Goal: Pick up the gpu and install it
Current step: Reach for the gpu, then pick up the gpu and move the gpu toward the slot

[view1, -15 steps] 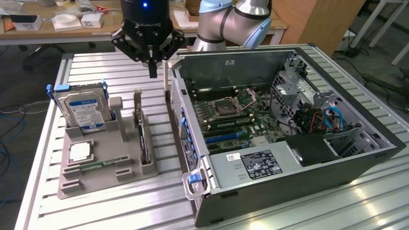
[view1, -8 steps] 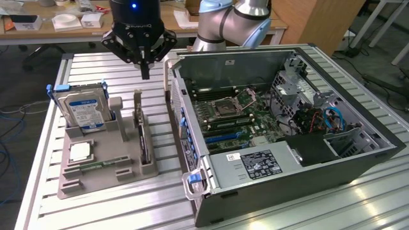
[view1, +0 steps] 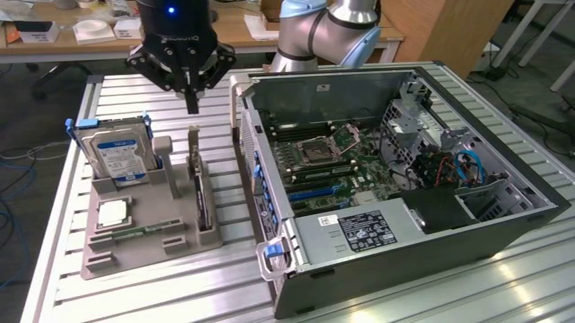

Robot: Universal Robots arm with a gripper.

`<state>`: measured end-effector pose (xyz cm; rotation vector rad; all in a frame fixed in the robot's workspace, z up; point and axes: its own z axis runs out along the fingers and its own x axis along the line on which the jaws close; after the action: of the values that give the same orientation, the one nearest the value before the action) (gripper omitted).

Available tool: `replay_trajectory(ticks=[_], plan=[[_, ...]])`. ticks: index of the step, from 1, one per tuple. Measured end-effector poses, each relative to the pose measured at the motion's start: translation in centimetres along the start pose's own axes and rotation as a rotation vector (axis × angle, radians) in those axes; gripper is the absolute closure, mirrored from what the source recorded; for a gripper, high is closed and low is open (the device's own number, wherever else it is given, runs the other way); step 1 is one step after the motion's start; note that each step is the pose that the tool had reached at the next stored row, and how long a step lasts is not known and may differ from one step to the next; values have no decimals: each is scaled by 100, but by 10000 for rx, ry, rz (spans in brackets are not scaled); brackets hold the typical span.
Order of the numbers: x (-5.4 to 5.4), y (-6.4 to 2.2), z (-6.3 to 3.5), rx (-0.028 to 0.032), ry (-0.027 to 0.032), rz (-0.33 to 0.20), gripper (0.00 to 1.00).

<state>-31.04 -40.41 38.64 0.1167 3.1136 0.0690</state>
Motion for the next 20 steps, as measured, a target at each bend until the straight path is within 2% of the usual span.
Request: replay_trajectory(ticks=[7, 20], plan=[[133, -27, 8, 0, 0, -1, 90], [136, -28, 8, 1, 1, -1, 90]])
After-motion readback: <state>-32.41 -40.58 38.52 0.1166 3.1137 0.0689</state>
